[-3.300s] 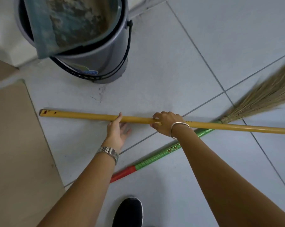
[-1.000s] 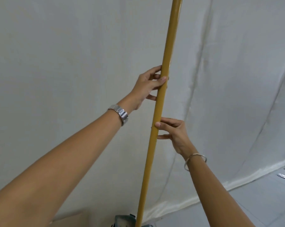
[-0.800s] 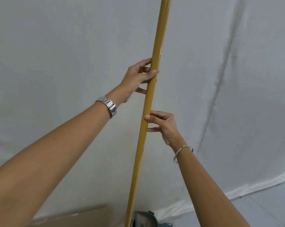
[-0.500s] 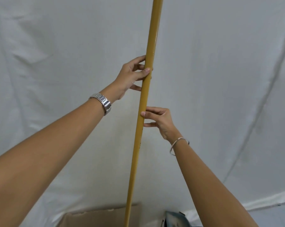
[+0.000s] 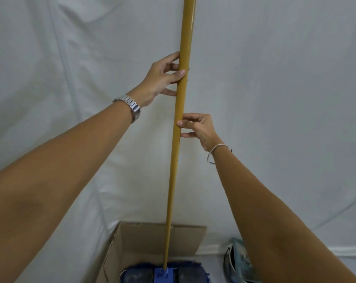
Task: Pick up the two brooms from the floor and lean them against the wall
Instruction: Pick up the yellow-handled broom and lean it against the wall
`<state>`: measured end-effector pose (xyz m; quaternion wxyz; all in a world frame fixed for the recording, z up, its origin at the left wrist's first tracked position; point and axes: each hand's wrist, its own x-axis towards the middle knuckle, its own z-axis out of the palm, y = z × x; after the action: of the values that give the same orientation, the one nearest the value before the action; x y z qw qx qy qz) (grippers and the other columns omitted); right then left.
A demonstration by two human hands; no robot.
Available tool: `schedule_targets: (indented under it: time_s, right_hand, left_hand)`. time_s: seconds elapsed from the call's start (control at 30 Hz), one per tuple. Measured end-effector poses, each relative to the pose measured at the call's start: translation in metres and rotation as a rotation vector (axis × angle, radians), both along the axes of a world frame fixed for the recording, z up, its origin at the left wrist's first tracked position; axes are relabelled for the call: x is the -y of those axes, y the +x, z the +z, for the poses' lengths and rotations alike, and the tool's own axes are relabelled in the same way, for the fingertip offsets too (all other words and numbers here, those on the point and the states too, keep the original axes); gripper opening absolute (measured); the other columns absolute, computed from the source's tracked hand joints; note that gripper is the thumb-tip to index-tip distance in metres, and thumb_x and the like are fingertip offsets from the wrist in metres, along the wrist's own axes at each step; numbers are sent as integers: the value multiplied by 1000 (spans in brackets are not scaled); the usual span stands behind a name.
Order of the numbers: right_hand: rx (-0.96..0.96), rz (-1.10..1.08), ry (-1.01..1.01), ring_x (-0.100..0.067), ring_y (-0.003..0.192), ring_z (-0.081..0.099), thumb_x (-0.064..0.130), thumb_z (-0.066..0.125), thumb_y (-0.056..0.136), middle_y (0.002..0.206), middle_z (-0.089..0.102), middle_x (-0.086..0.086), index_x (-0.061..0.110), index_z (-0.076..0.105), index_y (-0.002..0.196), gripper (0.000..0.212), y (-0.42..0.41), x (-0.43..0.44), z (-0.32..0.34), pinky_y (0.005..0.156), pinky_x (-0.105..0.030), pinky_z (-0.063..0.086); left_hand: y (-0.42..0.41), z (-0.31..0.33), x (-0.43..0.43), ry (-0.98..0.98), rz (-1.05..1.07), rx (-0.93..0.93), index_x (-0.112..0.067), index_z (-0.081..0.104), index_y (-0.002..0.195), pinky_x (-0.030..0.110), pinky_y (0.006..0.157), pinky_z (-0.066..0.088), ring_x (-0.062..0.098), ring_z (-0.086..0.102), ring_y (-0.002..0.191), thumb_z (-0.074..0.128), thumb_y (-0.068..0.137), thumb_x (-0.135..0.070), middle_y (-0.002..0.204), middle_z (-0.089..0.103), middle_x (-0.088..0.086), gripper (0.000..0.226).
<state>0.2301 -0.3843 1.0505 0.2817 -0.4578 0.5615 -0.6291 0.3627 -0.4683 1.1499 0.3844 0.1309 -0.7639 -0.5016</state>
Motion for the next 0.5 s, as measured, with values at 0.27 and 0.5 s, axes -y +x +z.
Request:
schedule_targets:
  time_s: [0.27,0.5]
  right_hand:
    - [47,-43,-18,-13,68,72,2,76,70,68,73,3,13,73,79,14,-19,36,-23,56,-26,60]
    - [63,-84,26,-7,70,70,5,74,75,82,71,-3,0,67,104,30,-47,64,-24,62,-25,61]
  left_hand:
    - [-28,-26,45,51,-20,-79,-21,39,139,31,69,60,12,63,97,58,90,-17,120,60,3,52]
    - [-68,-34,79,247,7,-149,-10,57,120,24,60,60,6,66,81,69,81,-9,96,66,-5,40]
